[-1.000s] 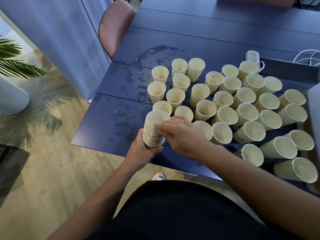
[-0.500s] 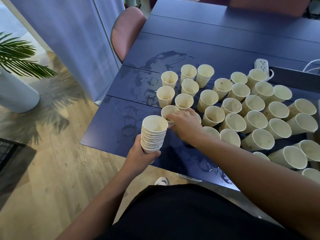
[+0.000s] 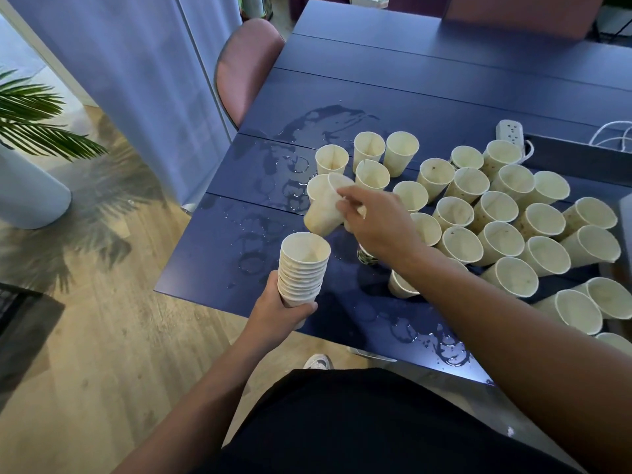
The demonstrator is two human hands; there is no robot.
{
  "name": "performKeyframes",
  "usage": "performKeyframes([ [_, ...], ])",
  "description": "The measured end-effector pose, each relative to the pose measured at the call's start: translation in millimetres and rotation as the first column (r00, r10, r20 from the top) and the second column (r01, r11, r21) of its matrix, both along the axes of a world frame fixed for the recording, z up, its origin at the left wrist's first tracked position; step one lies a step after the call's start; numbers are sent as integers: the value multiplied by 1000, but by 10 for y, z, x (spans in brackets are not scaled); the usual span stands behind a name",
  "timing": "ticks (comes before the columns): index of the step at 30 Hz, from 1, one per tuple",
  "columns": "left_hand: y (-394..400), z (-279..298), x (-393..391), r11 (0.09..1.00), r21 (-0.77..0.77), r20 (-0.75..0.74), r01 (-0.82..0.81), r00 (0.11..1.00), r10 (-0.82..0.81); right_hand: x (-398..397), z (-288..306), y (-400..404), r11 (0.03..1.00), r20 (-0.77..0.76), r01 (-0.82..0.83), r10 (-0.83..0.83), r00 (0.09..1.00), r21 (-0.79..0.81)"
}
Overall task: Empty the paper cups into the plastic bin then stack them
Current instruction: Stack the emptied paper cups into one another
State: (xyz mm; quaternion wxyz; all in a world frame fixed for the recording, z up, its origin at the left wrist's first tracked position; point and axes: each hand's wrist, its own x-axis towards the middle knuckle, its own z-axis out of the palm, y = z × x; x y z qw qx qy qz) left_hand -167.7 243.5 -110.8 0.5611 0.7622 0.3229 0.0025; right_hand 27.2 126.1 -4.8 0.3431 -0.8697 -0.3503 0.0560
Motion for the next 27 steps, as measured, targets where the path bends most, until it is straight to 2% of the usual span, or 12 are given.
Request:
performKeyframes([
  [3, 1, 12, 83, 1000, -20, 11, 6, 1000, -6, -13, 266, -39, 985, 46, 9, -17, 999, 173],
  [6, 0, 25, 179, 999, -37, 25, 15, 1000, -14, -67, 370, -94, 975, 153, -89, 58, 987, 204],
  [11, -33, 68, 305, 997, -77, 61, 10, 998, -5, -43, 201, -160, 958, 94, -278, 271, 958, 75],
  [17, -25, 61, 374, 999, -24, 72, 30, 997, -28, -33, 223, -166, 941, 165, -338, 338, 926, -32],
  [23, 16, 81, 432, 1000, -27, 114, 12, 993, -8, -137, 139, -65, 841, -17, -461, 476, 879, -283],
  [25, 52, 81, 414, 1000, -25, 110, -1, 994, 4, -126, 170, -6, 870, -111, -472, 460, 881, -140],
  [27, 102, 59, 372, 999, -34, 106, -13, 994, 16, -43, 194, 99, 933, -176, -350, 359, 917, 77],
])
